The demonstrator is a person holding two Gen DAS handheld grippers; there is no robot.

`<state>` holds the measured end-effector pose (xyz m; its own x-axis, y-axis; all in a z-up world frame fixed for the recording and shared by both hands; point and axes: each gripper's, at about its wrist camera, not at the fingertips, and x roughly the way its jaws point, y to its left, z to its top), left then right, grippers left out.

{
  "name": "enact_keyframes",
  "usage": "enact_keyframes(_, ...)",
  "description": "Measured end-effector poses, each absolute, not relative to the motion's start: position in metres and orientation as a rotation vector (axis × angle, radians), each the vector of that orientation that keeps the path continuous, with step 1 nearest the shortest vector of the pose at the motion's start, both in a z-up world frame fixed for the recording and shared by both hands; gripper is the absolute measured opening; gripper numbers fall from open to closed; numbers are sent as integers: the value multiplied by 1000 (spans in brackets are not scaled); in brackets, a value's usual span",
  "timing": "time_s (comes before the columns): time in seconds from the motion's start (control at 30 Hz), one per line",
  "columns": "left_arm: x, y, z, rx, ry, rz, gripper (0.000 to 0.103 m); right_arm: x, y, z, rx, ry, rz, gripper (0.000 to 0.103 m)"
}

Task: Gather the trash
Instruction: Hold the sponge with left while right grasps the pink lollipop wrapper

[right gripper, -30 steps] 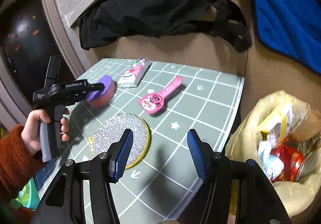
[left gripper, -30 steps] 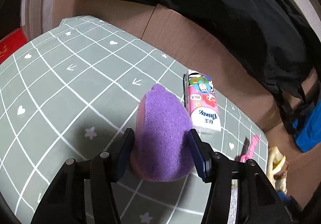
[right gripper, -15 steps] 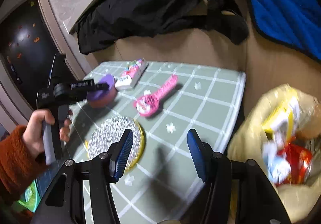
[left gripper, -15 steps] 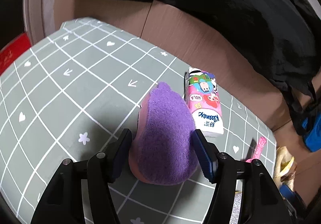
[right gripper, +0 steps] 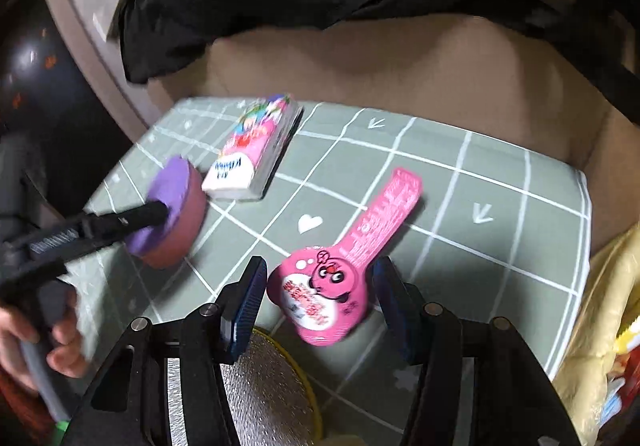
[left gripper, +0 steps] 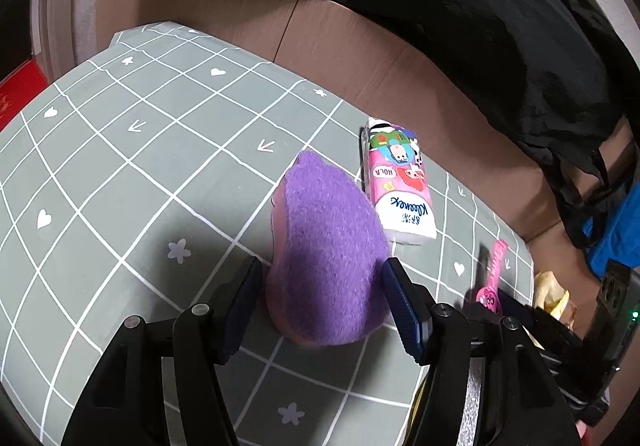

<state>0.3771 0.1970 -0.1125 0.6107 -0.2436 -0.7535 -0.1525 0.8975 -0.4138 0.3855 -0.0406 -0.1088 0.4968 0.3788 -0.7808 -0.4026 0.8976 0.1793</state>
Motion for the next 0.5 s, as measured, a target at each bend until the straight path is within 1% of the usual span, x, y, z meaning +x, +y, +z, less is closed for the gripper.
enact_keyframes(0.07,375,195,-112,-463,915,-68,62,385,-32,-109,-85,938,465,54)
enact_keyframes(0.13,374,191,-112,-451,910,-76,62,384,-30,-109,-123,928,457,49)
enact_keyframes(0.27,374,184,-111,-415,885,-50,63,380,-43,-102,-70,892,494,49)
enact_keyframes(0.43,380,178,-110,-428,907,12,64,373,-60,-93,-36,873,498,49)
enact_keyframes(0.5,383,177,-111,-428,917,32,66,371,-68,-91,-8,874,506,49)
